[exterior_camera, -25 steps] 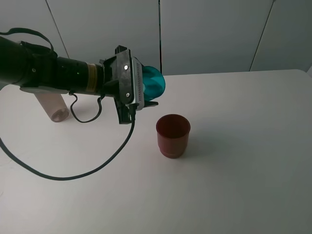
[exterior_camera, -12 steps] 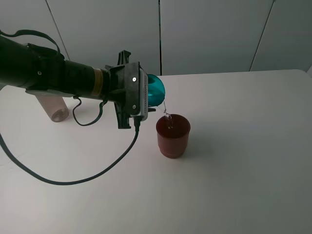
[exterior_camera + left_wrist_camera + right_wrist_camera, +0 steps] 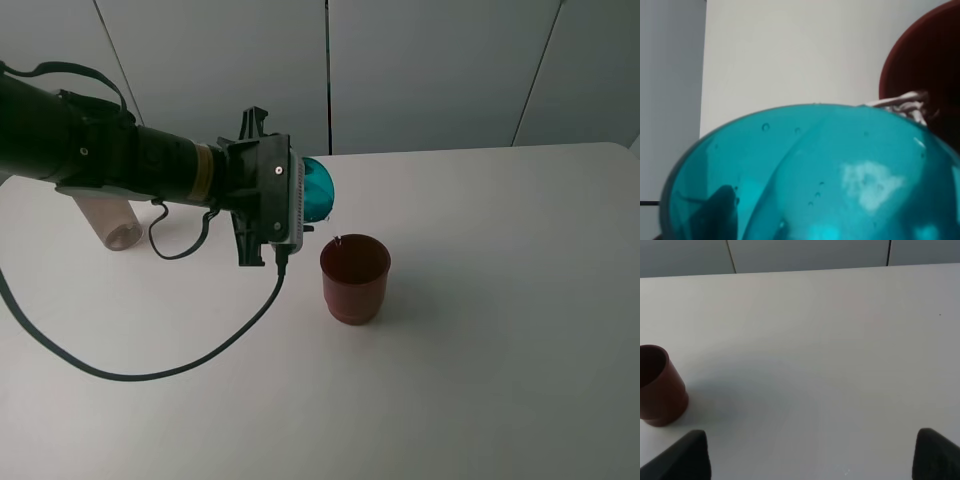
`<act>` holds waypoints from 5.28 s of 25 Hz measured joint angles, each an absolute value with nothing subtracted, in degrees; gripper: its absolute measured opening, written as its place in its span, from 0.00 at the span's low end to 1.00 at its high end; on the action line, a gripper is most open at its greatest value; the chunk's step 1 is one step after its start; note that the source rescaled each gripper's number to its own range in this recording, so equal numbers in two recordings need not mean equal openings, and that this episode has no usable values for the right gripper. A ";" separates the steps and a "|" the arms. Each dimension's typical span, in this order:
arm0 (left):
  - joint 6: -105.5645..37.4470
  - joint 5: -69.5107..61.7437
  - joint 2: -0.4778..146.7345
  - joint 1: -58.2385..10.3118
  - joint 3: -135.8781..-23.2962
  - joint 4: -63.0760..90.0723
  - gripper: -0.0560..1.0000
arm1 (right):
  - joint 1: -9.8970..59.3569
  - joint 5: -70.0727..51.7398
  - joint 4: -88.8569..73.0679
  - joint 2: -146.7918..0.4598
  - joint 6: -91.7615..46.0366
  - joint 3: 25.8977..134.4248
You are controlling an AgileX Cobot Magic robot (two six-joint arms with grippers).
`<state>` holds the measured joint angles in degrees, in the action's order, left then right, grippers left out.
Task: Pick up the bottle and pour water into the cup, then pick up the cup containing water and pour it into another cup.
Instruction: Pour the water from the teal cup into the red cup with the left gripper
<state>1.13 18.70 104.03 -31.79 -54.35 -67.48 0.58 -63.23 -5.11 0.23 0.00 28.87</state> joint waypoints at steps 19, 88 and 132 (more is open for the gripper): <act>-0.61 12.49 104.03 -34.47 -54.35 -67.36 0.13 | 0.58 -63.23 -5.11 0.23 0.00 28.87; -6.18 -6.28 103.65 -44.47 -59.24 -76.79 0.13 | 0.58 -63.23 -5.11 0.23 0.00 28.87; -6.20 -7.04 103.65 -47.19 -60.56 -99.75 0.13 | 0.58 -63.23 -5.11 0.23 0.00 28.87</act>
<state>-6.20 -7.04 103.65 -47.19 -60.56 -99.75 0.58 -63.23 -5.11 0.23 0.00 28.87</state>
